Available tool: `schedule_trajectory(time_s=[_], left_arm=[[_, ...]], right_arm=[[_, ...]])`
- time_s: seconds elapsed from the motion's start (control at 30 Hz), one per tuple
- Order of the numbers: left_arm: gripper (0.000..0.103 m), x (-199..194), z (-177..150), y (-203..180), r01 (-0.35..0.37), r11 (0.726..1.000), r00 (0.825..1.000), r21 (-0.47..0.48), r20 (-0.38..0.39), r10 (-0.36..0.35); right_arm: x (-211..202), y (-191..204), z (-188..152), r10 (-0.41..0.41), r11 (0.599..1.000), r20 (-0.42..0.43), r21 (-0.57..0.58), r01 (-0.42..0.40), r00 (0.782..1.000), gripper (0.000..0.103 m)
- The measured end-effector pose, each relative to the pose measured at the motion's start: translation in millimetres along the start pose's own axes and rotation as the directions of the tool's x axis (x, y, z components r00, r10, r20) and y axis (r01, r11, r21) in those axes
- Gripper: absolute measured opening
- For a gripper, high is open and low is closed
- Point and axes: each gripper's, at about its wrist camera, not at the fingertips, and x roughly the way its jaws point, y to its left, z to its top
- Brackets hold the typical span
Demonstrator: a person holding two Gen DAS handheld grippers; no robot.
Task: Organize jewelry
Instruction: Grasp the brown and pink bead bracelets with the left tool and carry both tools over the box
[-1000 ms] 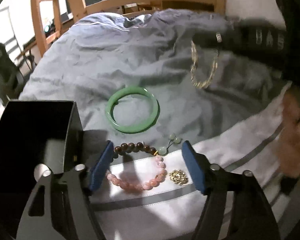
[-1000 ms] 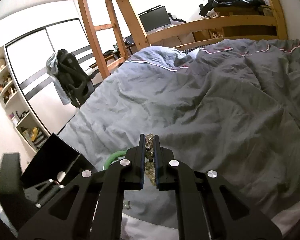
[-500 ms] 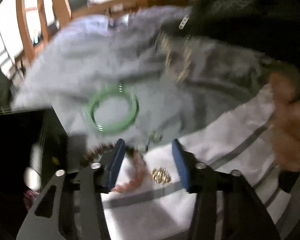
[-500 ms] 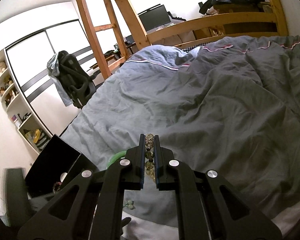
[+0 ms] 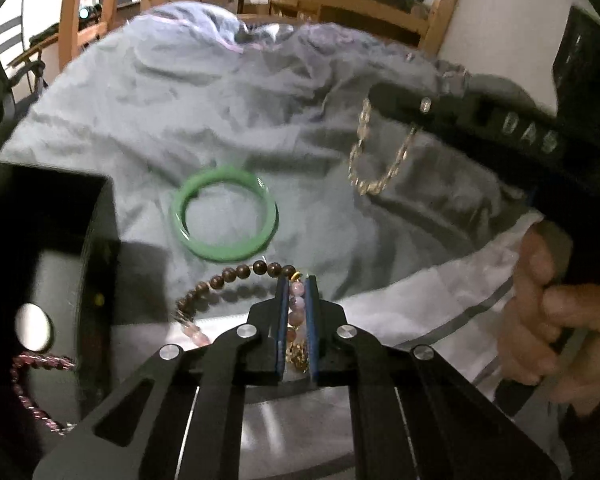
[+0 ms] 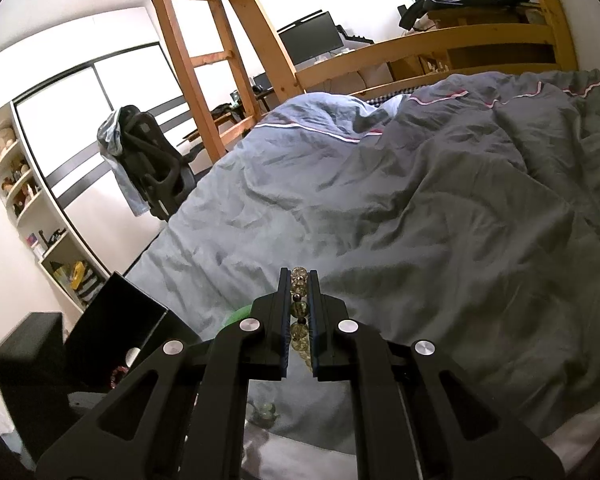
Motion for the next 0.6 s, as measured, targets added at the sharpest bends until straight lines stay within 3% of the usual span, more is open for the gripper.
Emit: schedule_trajectory(time_s=[0.27,0.6], left_arm=[[0.008,-39.6,10.8,8.5,-0.005,1.0,0.995,-0.029,0.095,0.008],[0.008,-95.4,14.9,22.0,-0.12,0.993,0.976,-0.014,0.183,0.12]], right_arm=[[-7.8,8.6,3.8,0.066,0.998,0.009,-0.005,-0.066,0.998,0.008],[-18.4,52.9,2.5,0.225,0.968,0.0,-0.116,-0.224,0.974,0.008]])
